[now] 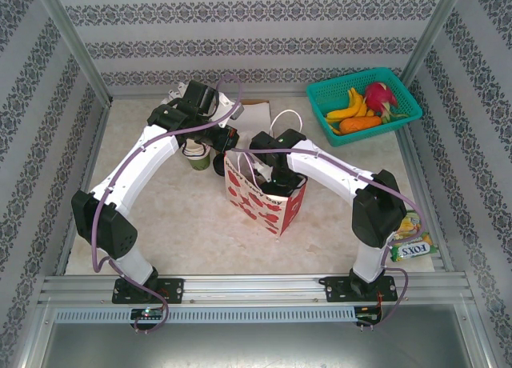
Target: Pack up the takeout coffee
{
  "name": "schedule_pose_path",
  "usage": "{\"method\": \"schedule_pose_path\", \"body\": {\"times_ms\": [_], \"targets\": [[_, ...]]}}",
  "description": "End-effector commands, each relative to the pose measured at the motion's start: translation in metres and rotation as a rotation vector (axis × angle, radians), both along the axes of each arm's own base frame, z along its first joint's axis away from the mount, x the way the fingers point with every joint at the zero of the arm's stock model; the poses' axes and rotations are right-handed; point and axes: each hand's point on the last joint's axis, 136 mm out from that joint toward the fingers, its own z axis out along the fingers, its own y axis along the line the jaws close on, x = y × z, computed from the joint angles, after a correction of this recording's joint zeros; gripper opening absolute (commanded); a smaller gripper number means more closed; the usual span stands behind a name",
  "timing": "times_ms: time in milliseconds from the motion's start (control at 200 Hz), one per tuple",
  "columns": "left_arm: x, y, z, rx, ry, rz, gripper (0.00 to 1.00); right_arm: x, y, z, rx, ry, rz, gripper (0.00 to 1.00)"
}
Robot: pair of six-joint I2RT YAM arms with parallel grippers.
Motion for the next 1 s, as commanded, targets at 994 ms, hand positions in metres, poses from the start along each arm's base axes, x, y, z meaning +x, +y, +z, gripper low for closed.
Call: {"method": "schedule_pose_path", "body": {"times_ms": [994], "targets": [[-0.0019, -0.0035, 0.0094, -0.015, -0.033, -0.021, 0.00, 0.0040, 0.0026, -0.0006, 0.030, -0.011, 0.004, 0.55]]}}
